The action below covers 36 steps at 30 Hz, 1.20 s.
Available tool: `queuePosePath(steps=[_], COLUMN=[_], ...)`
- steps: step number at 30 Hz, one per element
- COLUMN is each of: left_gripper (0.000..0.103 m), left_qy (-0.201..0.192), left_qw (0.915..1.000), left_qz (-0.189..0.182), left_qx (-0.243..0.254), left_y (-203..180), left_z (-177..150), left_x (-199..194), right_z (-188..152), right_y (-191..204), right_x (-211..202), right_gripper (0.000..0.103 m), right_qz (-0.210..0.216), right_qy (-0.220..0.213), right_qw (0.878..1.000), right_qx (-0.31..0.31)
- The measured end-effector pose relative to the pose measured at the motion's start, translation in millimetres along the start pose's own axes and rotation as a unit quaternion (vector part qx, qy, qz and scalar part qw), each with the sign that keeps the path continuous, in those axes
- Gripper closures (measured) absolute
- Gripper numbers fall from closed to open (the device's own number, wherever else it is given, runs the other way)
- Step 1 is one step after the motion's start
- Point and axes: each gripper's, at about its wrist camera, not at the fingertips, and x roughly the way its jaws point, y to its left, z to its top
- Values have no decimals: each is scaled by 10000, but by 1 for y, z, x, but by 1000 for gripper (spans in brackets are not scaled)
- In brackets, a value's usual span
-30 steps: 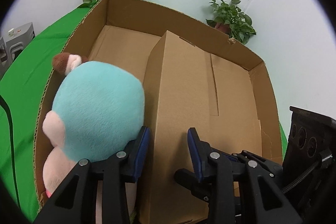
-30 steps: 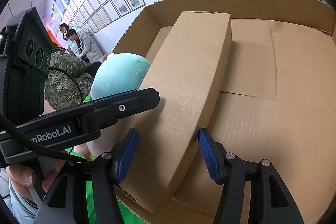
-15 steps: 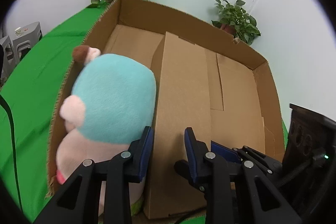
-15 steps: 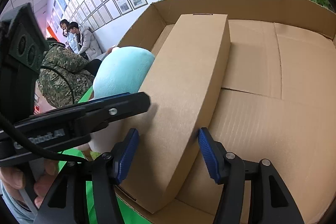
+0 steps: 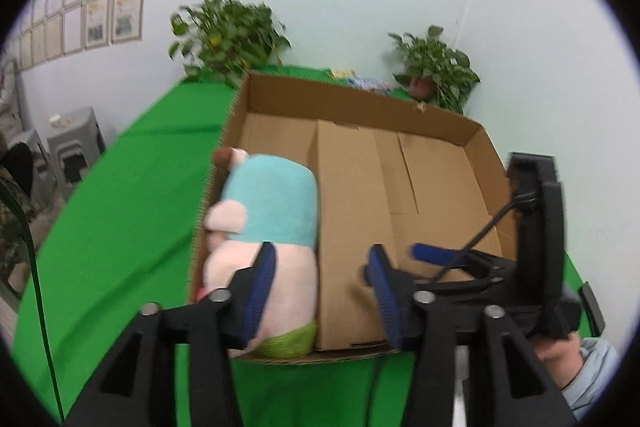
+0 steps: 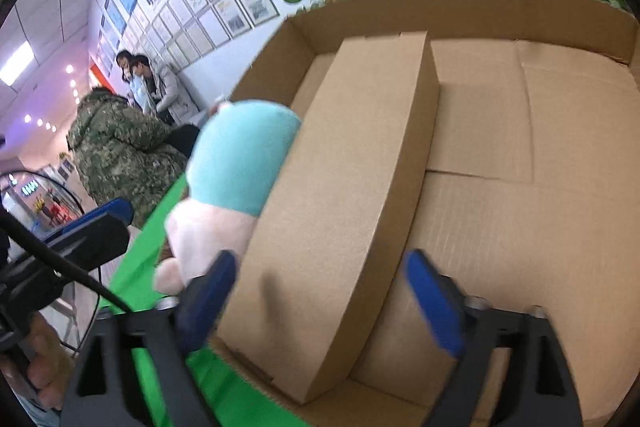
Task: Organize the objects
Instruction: 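Lower the long brown box into the open box beside the plush toy, then open the left gripper and withdraw it from the long brown box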
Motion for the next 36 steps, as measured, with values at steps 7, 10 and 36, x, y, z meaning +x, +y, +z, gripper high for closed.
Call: queuePosePath(steps=[7,10,36], left_gripper=[45,45,17], left_qy=[-251,-249,-316], left_qw=[9994,9992,9959], left_qz=[235,283,624], left_qx=[-92,-144,565], left_y=[21,28,-44], left_z=[-9,-15,-68], left_x=[-27,-31,-10], right_z=[-2,-4,-143], right_y=[-2,-8,25], right_x=[-27,-22,-149], right_gripper=[1,1,7], right_qz=[-55,-142,-1796], right_qy=[-210,-82,-1205], right_qw=[9995,9992,9758], right_qx=[242,352,310])
